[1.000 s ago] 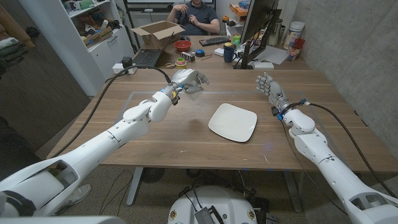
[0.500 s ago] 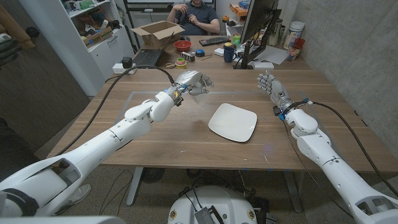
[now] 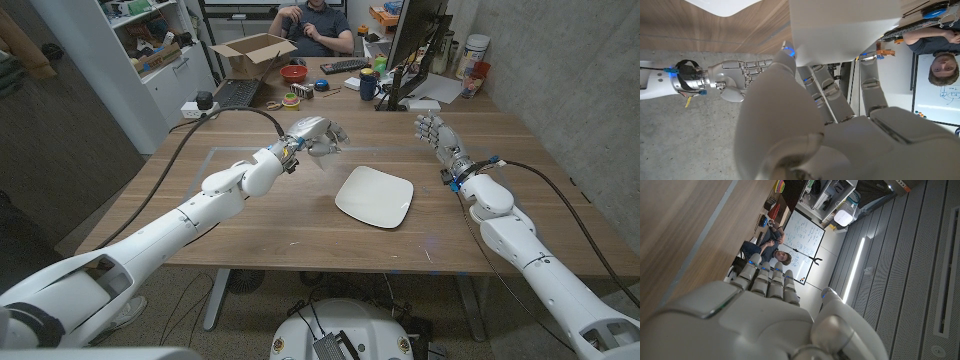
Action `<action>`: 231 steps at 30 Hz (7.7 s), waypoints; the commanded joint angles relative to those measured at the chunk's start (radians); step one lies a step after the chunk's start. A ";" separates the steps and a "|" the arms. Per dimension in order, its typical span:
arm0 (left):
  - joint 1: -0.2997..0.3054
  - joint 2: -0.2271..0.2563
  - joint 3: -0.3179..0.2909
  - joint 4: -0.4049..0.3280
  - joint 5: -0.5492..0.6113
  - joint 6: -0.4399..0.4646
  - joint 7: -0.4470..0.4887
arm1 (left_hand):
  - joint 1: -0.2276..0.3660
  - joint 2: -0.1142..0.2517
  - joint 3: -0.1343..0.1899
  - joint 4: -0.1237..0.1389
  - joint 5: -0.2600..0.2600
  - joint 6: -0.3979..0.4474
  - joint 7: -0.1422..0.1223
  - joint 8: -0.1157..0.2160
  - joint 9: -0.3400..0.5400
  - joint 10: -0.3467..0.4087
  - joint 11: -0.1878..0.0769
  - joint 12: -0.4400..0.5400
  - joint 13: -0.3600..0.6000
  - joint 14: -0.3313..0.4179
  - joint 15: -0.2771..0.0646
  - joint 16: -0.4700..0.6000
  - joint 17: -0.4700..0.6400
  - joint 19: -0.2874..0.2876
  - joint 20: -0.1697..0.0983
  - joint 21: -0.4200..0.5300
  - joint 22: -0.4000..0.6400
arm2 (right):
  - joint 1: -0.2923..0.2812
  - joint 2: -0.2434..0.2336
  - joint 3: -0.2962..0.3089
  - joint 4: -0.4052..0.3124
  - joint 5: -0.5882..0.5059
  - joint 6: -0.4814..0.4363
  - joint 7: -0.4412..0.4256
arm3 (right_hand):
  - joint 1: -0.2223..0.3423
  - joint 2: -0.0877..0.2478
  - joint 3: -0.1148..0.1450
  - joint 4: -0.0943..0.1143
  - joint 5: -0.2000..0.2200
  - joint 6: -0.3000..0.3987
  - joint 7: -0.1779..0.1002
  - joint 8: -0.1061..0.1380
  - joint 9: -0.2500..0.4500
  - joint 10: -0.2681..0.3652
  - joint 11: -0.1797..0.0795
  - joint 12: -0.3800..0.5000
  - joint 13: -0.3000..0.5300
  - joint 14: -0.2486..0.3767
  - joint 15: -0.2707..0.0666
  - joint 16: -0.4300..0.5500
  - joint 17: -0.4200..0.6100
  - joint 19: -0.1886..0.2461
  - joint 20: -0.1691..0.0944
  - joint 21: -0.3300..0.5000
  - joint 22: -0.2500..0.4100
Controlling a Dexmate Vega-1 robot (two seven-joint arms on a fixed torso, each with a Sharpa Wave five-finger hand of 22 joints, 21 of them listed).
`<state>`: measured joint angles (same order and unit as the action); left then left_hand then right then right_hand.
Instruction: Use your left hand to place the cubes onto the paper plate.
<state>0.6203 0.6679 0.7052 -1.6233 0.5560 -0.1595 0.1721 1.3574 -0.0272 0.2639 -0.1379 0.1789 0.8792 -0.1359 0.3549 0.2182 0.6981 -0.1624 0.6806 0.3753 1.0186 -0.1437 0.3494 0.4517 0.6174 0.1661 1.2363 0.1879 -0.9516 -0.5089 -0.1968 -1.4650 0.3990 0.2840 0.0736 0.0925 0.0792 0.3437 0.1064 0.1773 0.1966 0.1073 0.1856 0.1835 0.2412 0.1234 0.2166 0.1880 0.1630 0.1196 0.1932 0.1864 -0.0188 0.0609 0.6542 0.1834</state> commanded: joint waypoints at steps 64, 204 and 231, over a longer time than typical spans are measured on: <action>-0.168 -0.135 0.108 0.260 -0.180 -0.341 -0.294 | 0.091 0.108 0.049 0.000 0.003 0.049 0.027 -0.032 -0.007 0.018 0.008 0.019 -0.012 0.050 -0.091 -0.052 0.086 0.137 -0.354 0.038 -0.006 | -0.057 -0.080 -0.010 -0.109 -0.015 0.089 -0.106 | -0.010 0.000 -0.008 -0.002 0.006 0.019 -0.008 0.010 0.003 0.017 -0.005 0.005 0.002 0.011 -0.001 0.001 0.001 0.016 0.005 -0.018 0.005; -0.246 -0.182 0.278 0.232 0.122 -0.232 -0.294 | -0.026 0.070 0.119 0.019 -0.002 0.027 0.013 -0.094 0.015 -0.034 -0.008 -0.009 -0.070 0.012 -0.092 -0.152 0.035 0.063 -0.338 0.014 -0.015 | -0.091 -0.086 0.020 -0.099 0.009 0.181 -0.112 | -0.023 -0.007 -0.019 0.000 0.008 0.027 -0.006 0.008 0.002 0.026 -0.004 0.004 0.001 0.024 0.006 0.000 0.001 0.031 0.015 -0.042 0.006; -0.253 -0.175 0.305 0.206 0.197 -0.181 -0.308 | -0.087 0.038 0.123 0.032 -0.006 -0.007 0.000 -0.103 0.027 -0.074 -0.002 -0.037 -0.093 -0.048 -0.077 -0.169 -0.004 -0.019 -0.309 -0.069 -0.024 | -0.086 -0.085 0.024 -0.086 0.013 0.178 -0.106 | -0.024 -0.007 -0.021 0.000 0.008 0.026 -0.005 0.007 0.002 0.027 -0.003 0.004 0.001 0.028 0.006 0.000 0.001 0.035 0.017 -0.046 0.006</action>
<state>0.3774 0.4912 0.9969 -1.4046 0.7298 -0.3639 -0.1026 1.3015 0.0282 0.3383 -0.0660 0.1773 0.8939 -0.1310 0.2608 0.2397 0.6367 -0.1623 0.6534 0.2837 0.9961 -0.1571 0.1866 0.4564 0.6174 0.1662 1.1891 0.1638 -1.0446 -0.5974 -0.1743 -1.5624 0.4112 0.4649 -0.0345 0.0794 0.0661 0.3271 0.1064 0.1813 0.2161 0.1019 0.1856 0.1835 0.2626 0.1231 0.2166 0.1864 0.1825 0.1249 0.1933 0.1865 0.0117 0.0769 0.6112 0.1834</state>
